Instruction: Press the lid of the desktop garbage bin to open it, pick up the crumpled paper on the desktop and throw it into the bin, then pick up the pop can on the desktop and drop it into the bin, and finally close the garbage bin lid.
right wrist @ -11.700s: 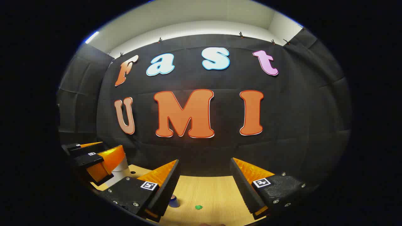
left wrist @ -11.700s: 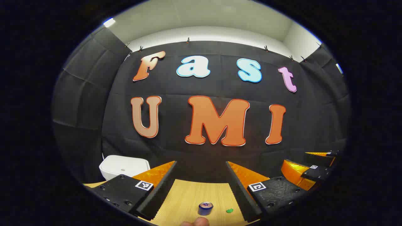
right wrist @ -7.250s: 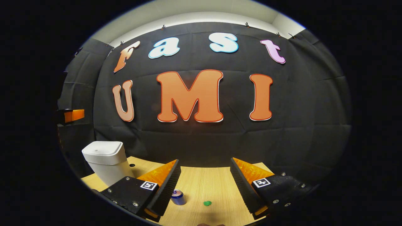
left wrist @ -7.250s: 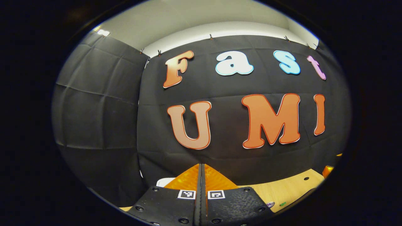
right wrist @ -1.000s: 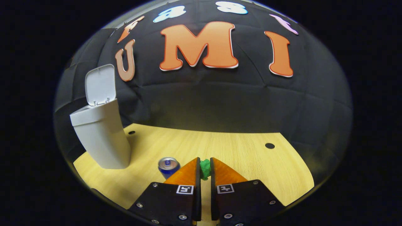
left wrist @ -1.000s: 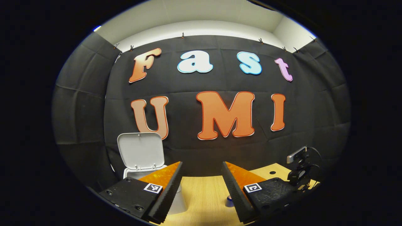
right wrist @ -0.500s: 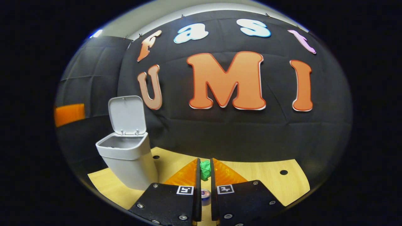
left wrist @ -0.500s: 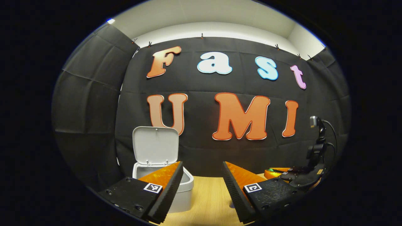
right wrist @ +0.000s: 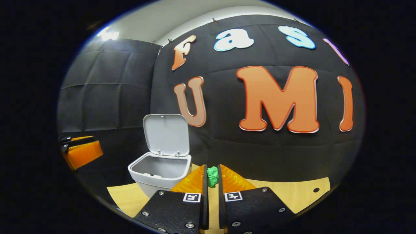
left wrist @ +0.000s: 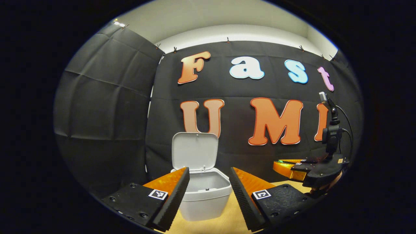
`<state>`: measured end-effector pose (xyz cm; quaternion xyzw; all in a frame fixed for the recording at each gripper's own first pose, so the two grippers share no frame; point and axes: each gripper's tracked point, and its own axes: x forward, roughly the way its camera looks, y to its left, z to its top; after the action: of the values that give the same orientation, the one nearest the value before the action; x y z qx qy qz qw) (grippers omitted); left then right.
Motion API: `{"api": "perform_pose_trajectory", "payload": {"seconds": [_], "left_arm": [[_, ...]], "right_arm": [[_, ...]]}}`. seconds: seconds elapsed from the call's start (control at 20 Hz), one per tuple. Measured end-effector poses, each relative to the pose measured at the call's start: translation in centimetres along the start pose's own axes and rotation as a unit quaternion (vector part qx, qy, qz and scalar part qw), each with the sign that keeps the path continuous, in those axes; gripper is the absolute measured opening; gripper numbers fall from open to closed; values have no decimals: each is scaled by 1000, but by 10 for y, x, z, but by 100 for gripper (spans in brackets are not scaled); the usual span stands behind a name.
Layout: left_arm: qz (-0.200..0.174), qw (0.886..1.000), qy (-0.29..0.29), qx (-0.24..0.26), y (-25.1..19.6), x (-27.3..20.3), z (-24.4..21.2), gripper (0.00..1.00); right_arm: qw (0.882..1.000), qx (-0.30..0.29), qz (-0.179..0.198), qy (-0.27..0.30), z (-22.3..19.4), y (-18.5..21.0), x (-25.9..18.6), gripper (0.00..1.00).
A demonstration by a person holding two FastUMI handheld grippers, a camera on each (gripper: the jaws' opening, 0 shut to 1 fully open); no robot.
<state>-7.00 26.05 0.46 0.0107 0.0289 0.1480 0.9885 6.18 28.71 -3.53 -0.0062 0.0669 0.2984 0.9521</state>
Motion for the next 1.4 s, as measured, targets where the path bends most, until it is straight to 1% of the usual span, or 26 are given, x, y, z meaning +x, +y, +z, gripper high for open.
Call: {"api": "perform_pose_trajectory", "payload": {"seconds": [0.2,0.4,0.5,0.65,0.75,0.9,1.05,1.1,1.15,1.2,1.25,1.3,1.35,1.4], "left_arm": [[40,999,8,3,35,-10,-9,79],[69,998,11,9,62,-21,-12,79],[78,997,9,12,73,-27,-11,79],[90,996,12,19,87,-31,-13,79],[99,995,13,25,98,-36,-14,79],[109,994,19,26,111,-37,-19,79],[111,993,23,26,117,-36,-21,79],[110,993,26,26,116,-35,-24,84],[109,993,29,27,116,-34,-26,84],[108,993,30,26,115,-33,-26,79],[106,994,31,25,113,-32,-26,79],[104,994,30,24,112,-31,-25,79],[103,994,30,24,111,-30,-25,84],[100,994,28,24,108,-28,-24,79]], "right_arm": [[999,-11,45,-9,9,45,31,12],[997,-19,75,-8,7,78,54,12],[997,-18,81,-6,7,91,67,11],[997,-20,81,-1,2,102,90,11],[996,-20,83,4,-5,108,98,11],[997,-24,78,2,-7,114,114,12],[997,-37,70,8,-18,118,124,16],[997,-38,69,11,-20,119,125,20],[997,-39,67,9,-21,118,125,25],[997,-39,65,4,-17,118,126,31],[997,-39,61,-1,-14,116,126,59],[997,-39,59,-6,-13,113,126,63],[998,-39,58,-7,-11,111,125,70],[998,-38,55,-7,-10,108,123,77]]}}
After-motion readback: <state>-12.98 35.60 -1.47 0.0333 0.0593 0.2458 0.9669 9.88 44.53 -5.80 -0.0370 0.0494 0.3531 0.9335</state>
